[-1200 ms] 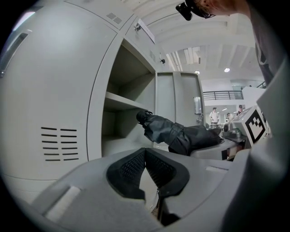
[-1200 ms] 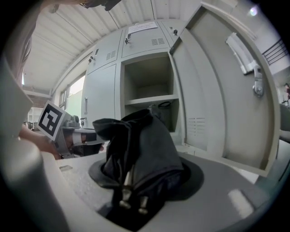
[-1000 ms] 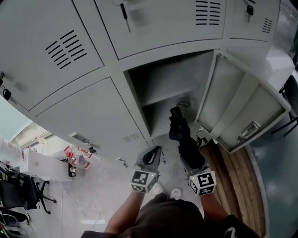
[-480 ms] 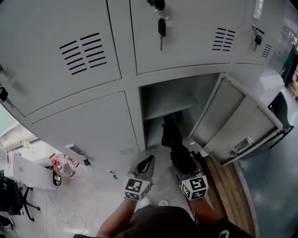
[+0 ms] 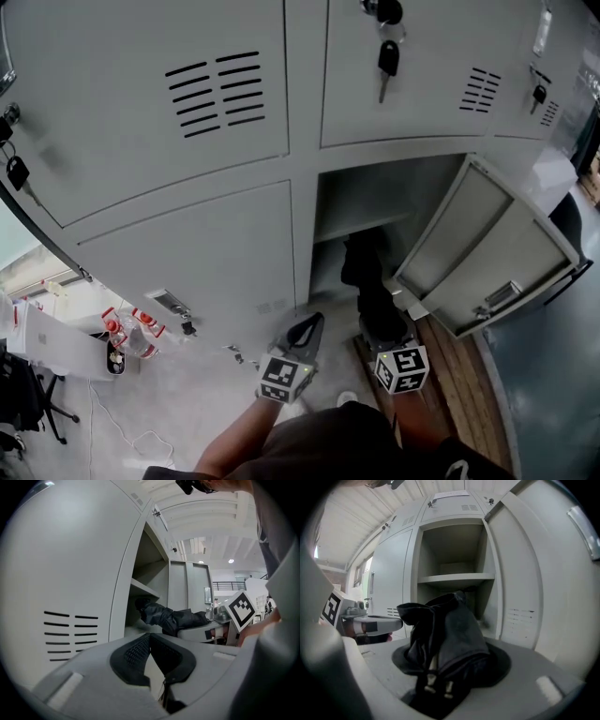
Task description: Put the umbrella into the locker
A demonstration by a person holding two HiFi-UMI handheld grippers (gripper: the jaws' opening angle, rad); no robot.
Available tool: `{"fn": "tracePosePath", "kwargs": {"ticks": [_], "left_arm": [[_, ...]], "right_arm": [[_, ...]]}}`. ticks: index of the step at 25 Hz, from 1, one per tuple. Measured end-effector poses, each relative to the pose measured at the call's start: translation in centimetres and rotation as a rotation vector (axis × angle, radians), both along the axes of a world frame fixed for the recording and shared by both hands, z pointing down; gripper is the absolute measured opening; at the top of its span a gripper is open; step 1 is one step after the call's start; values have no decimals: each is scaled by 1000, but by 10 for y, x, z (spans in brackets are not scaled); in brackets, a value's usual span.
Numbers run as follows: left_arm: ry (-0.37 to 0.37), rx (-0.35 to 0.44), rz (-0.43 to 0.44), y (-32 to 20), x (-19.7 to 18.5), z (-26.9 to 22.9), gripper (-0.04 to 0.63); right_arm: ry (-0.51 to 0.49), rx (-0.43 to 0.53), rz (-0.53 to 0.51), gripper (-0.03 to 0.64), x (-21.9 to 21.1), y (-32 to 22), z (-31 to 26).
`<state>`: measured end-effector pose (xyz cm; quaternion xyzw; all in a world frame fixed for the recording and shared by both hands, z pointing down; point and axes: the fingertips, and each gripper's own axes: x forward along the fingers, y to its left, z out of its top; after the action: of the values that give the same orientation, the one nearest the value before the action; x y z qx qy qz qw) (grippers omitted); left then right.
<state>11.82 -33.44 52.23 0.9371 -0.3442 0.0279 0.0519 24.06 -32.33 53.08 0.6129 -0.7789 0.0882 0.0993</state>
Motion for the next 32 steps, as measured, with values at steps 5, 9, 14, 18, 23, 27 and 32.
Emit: {"fn": "tracePosePath", "kwargs": {"ticks": [5,9,14,18,23,27,32], "left_arm": [[1,21,-32,-7,6,-12,5],[2,10,-60,-8,9,-13,5],[10,1,-95,-13,15,-10,5],[-5,-15,-122,-13,12,-5,5],[-9,-19,-150,-16,9,-5,5],[-7,-15,-170,-19,7,-5,5],[-12,-15,-191,-20,0,-4,5]], "right_arm": [[1,-6,-41,242,3,-17,-2],[-16,-12,-78,242,1,-28,-3],[-16,-4,-105,242,7,-47,-5],[-17,-5,-120,242,7,-67,-5],[-12,-11,-120,242,5,-94,-6],[7,-15,-129,242,-1,-115,-8],[17,-24,-147,244,-10,-138,-7]]}}
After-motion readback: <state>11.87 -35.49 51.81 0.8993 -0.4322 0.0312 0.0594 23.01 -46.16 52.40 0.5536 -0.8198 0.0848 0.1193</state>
